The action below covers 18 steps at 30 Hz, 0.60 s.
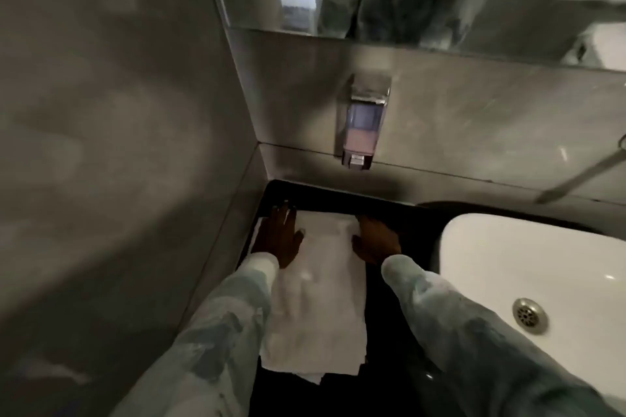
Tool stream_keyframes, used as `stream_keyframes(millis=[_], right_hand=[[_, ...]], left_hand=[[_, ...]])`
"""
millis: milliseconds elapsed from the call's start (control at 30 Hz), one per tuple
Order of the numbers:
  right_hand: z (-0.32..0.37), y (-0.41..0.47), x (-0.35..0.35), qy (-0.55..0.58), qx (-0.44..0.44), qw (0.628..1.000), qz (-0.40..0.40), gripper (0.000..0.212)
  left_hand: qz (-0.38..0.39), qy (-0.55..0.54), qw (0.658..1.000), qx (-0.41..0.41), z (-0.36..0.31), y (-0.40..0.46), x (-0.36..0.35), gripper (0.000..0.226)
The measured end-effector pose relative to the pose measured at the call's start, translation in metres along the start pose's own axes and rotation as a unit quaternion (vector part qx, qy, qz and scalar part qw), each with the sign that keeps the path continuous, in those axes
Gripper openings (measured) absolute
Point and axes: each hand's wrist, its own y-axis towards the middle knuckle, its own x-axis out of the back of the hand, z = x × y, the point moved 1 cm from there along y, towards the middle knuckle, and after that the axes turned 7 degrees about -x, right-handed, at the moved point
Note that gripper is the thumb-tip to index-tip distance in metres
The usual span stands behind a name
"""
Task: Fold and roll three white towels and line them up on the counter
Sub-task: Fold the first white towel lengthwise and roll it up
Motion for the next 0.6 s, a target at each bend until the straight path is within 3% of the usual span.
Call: stream_keyframes(millis=[233,367,500,600], right_hand=[[-0.003,0.049,-0.014,0.032,-0.050,0.998,-0.004,0.040],[-0.001,0.059,0.001,0.010,-0.045,0.999,0.009,0.028],[0.004,0.064,0.008,0.025,-0.032,0.999,-0.020,0.028],[0.003,0.070,0.003,0.029,-0.025,0.999,0.009,0.040]], left_hand=[[-0.010,-0.032,0.999,-0.005,0.029,0.049,-0.009,0.058],[0.027,-0.080,0.996,-0.011,0.034,0.061,0.002,0.037],[0.047,-0.114,0.992,0.016,0.048,0.067,0.003,0.037],[0.071,-0.126,0.989,0.033,0.053,0.068,0.003,0.039]])
